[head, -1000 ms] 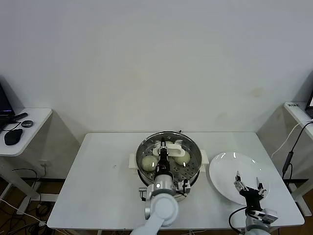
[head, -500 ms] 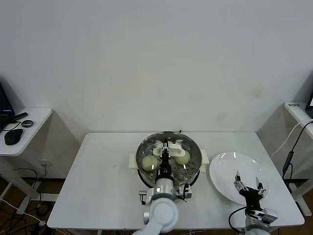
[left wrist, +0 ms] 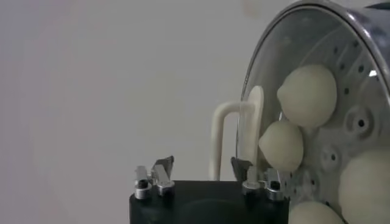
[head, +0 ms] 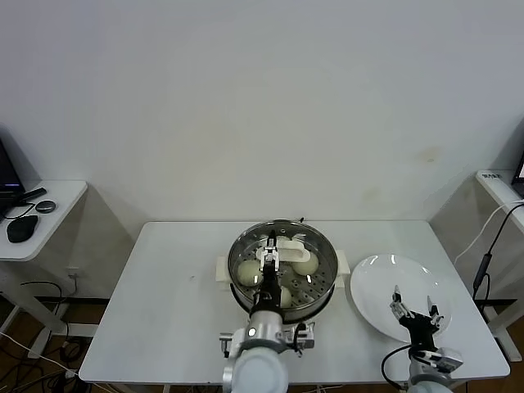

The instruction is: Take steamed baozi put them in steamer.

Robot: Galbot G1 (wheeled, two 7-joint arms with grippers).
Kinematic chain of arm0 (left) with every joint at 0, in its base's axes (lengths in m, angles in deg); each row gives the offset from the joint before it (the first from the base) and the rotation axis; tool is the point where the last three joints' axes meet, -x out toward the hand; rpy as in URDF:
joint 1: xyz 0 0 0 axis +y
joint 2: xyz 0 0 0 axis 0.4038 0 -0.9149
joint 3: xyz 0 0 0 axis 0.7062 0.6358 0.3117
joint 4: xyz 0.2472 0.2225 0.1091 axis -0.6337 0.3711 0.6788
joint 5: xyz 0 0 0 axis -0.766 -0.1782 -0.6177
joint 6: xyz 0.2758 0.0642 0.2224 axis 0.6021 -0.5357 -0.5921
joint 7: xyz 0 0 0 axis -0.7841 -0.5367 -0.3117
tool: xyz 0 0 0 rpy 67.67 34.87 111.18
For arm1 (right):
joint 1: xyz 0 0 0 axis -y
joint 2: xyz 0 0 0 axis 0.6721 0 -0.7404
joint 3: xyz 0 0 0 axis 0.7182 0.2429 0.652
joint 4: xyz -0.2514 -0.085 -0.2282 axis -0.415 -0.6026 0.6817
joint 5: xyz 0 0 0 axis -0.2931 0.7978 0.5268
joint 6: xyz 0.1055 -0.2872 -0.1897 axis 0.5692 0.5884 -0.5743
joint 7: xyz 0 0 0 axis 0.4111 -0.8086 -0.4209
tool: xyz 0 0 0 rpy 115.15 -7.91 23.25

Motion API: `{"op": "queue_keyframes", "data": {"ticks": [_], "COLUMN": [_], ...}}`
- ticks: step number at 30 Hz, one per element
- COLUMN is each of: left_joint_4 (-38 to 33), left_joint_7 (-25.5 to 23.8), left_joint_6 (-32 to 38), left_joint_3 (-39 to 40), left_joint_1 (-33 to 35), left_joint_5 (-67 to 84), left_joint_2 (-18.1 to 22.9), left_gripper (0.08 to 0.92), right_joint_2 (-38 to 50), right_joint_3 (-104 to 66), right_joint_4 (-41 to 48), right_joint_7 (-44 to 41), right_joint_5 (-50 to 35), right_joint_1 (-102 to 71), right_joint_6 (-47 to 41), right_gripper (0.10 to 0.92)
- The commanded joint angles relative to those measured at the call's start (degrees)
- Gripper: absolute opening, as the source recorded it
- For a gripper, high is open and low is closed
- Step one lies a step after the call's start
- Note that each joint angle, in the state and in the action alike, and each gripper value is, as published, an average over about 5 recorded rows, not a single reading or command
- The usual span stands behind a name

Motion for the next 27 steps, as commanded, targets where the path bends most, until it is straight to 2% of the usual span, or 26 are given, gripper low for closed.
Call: {"op": "queue_keyframes", "data": {"ticks": [1, 4, 7, 11, 15, 18, 22, 27], "left_joint_4": [-16.6, -19.7, -21.7, -22.5, -17.5, -12.3, -9.7, -9.2], "left_joint_7": [3.5, 9.4, 16.4, 22.0, 21.1, 19.6, 18.9, 18.3], "left_joint_6": [0.4, 1.7, 5.0, 12.7, 27.5, 33.8, 34.6, 32.6], "left_joint_3": [-4.3, -9.2, -15.7, -26.8, -40.0, -44.9, -44.5, -41.6], "left_joint_1": [10.1, 14.5, 18.1, 22.2, 26.8, 30.7, 37.4, 41.3], "left_joint_5": [3.9, 8.9, 18.6, 41.8, 68.2, 77.6, 85.7, 87.6], "left_joint_2": [-2.9, -3.2, -3.4, -3.6, -3.3, -2.6, -2.4, -0.9], "left_gripper": [0.807, 0.821, 0.822, 0.823, 0.823, 0.823, 0.823, 0.823], "right_joint_2": [0.6, 1.5, 2.9, 4.3, 5.6, 7.2, 9.0, 8.6], "right_joint_3": [1.3, 2.6, 4.6, 6.9, 9.0, 10.3, 11.5, 11.4], "right_joint_4": [-1.5, -2.5, -3.1, -5.2, -7.5, -8.7, -8.8, -8.5], "right_joint_7": [-0.1, -1.0, -2.2, -3.6, -4.0, -4.1, -3.9, -3.2], "right_joint_5": [0.7, 2.2, 3.3, 5.7, 6.7, 7.6, 6.2, 7.1], "right_joint_1": [-1.0, -2.3, -3.9, -6.4, -9.1, -11.1, -12.5, -13.0], "right_joint_6": [-4.7, -5.0, -1.6, 0.6, -1.3, -3.2, -3.7, -3.2], "right_gripper": [0.823, 0.823, 0.823, 0.823, 0.823, 0.823, 0.823, 0.823]}}
